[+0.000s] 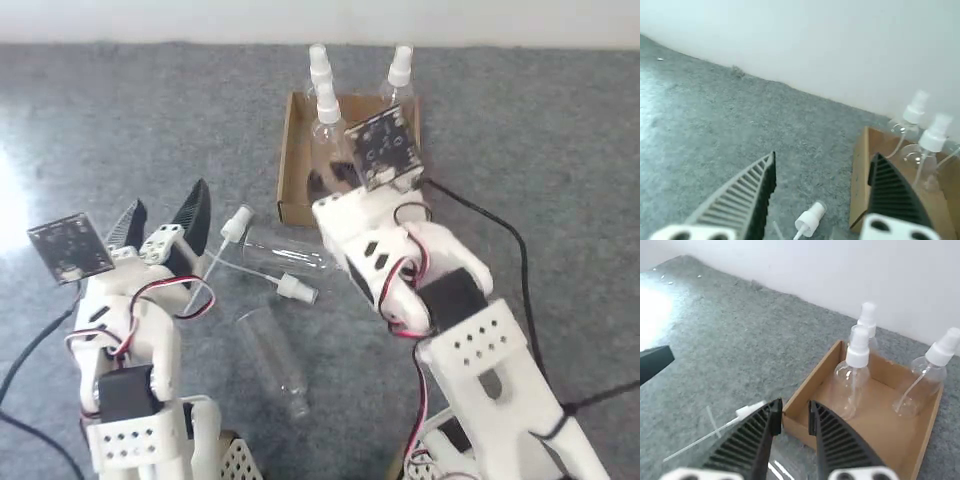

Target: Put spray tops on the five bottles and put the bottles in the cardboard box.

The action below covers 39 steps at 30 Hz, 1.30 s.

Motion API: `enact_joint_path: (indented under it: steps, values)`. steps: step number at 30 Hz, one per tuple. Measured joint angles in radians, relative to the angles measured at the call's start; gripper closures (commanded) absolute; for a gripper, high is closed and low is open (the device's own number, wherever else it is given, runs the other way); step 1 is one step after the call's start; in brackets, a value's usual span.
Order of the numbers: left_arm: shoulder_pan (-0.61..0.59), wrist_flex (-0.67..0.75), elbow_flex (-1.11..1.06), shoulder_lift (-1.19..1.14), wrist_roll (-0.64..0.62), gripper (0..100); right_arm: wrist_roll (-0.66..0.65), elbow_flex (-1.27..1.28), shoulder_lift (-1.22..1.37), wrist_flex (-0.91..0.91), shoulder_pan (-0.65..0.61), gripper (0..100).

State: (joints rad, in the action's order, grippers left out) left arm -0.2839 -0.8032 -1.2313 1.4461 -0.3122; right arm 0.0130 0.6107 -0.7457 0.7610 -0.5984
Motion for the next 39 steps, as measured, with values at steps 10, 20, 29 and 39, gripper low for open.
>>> enact_joint_path:
  steps: [10,20,29,39]
  values:
    - [-0.249,-0.041,-0.110,0.000,-0.005,72,-0.009,0.000,-0.040,0.199,-0.120,93.9]
    - [-0.374,-0.029,-0.149,0.000,-0.015,72,-0.006,0.000,-0.034,0.301,-0.242,89.1]
    - [-0.384,-0.029,-0.149,0.000,-0.012,72,0.083,0.000,0.176,0.270,-0.400,88.3]
    - [-0.381,-0.029,-0.149,0.000,-0.012,72,0.086,0.000,0.377,0.203,-0.509,75.7]
